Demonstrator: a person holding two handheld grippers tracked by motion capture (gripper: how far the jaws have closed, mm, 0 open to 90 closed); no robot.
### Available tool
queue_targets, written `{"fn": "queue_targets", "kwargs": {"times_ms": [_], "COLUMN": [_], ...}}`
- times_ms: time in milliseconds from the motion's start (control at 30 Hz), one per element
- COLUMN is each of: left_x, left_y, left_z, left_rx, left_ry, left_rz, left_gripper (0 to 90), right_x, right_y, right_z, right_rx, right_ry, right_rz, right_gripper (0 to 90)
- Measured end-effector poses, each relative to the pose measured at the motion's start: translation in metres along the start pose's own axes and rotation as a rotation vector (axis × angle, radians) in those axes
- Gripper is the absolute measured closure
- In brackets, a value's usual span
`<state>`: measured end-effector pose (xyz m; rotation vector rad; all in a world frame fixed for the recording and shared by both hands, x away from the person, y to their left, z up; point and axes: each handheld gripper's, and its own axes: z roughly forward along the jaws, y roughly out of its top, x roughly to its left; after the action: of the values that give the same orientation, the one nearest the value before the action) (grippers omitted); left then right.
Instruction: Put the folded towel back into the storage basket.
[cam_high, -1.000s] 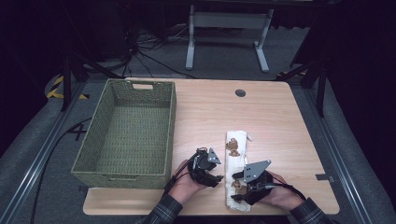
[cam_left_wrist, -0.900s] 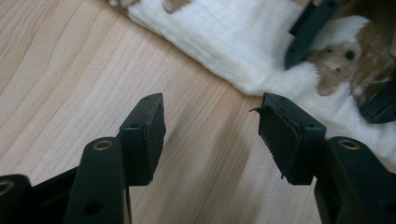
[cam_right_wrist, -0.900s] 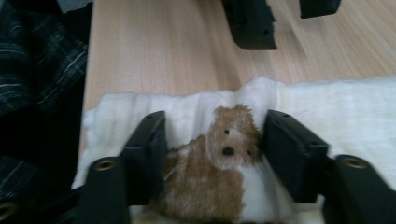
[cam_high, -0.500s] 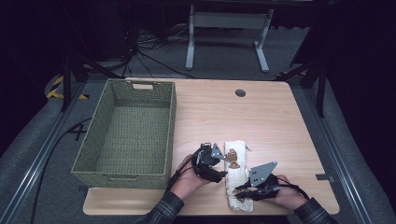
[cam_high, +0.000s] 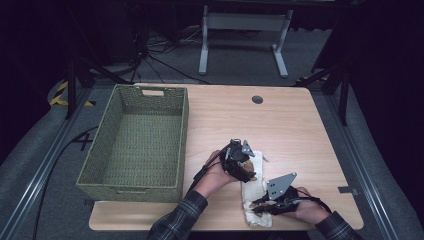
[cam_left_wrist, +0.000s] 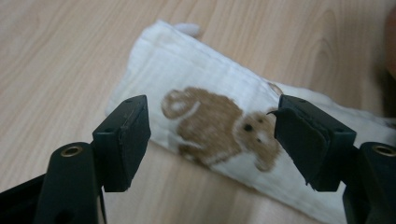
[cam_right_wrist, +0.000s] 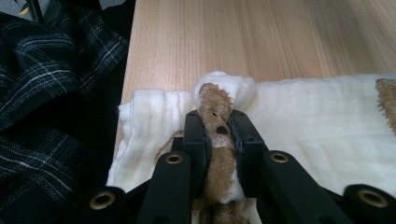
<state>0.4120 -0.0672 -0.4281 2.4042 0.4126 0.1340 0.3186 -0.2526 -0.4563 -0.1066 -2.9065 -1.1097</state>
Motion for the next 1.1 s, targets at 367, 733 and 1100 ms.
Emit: {"fn": "queue_targets", "kwargs": {"times_ms": [367, 733, 1100], "left_x": [0.025, 0.034, 0.03], "left_y": [0.011, 0.006, 0.005], "left_z": [0.021, 0.041, 0.038], "left_rx": [-0.015, 0.035, 0.024], "left_ry": [-0.002, -0.045, -0.104], "left_rz": [0.035, 0.028, 0.06], "left_gripper": [25.4, 27.6, 62.2], "right_x": [0.0, 0.0, -0.004], "right_y": [0.0, 0.0, 0.0], "right_z": [0.0, 0.0, 0.0], "right_rx": [0.0, 0.0, -0.003], "right_ry": [0.002, 0.006, 0.026], "right_rz": [0.001, 0.005, 0.037], "right_gripper": [79.3, 79.3, 79.6]}}
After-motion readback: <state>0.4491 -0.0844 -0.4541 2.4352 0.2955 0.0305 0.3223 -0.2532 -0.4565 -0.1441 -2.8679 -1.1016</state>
